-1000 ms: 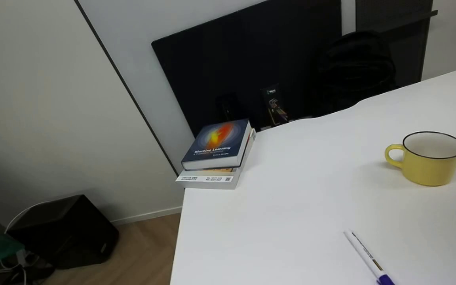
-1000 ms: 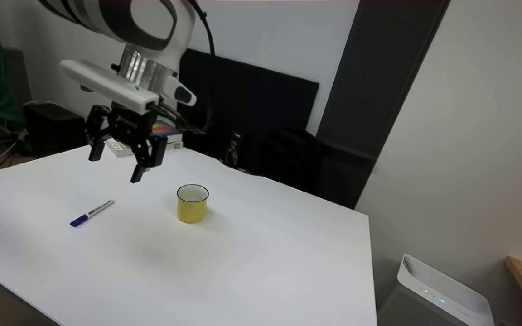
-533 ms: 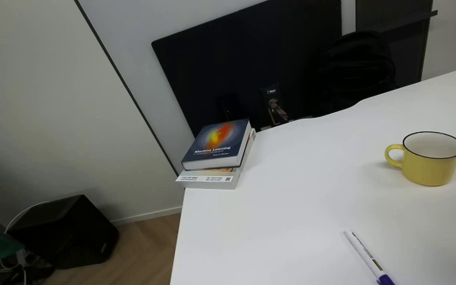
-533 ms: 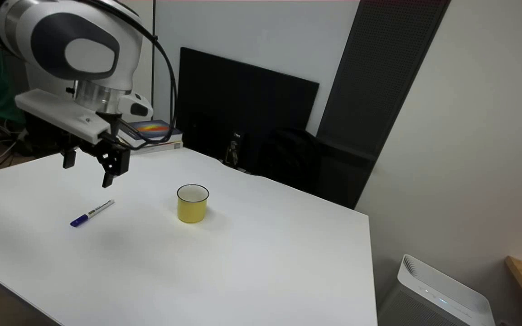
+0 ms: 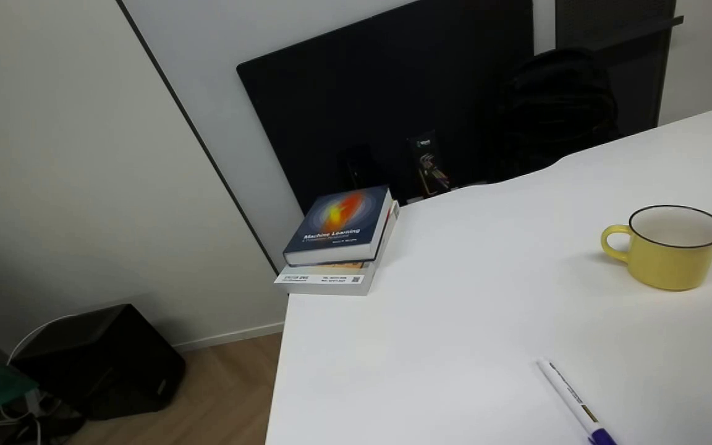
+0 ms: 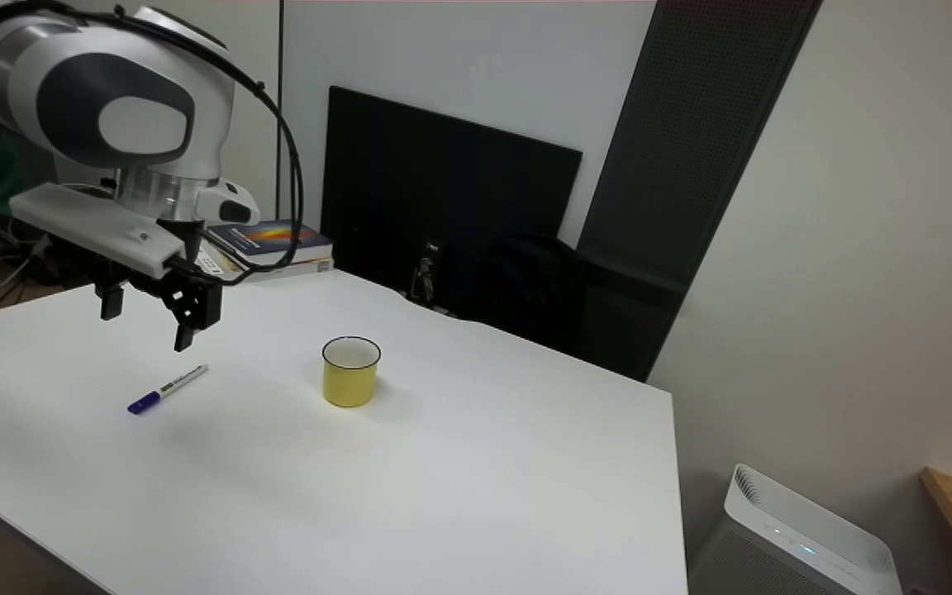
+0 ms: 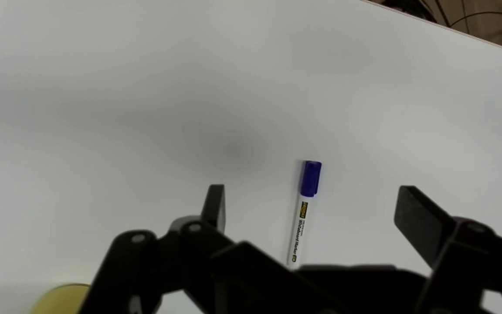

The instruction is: Put the marker inside the mug cup

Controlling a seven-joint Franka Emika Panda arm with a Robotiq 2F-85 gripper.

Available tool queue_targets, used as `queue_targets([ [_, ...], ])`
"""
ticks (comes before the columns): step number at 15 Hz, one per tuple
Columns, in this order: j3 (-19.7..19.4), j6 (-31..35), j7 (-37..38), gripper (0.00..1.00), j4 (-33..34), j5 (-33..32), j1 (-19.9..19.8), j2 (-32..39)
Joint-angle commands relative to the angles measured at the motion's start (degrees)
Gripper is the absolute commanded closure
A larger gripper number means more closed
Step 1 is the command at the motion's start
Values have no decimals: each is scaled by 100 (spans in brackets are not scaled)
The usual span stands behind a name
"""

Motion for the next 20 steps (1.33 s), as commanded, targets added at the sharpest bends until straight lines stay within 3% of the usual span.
queue_targets([
  [1,45,-15,12,0,7,-13,-46,-4],
  [5,-20,37,69,0,180,-237,-83,178],
  [11,-359,147,735,0,993,-1653,-167,1061],
  [15,-585,282,1392,0,1708,-2445,32,1705],
  [20,-694,252,1861,0,2530,-2675,340,2348],
])
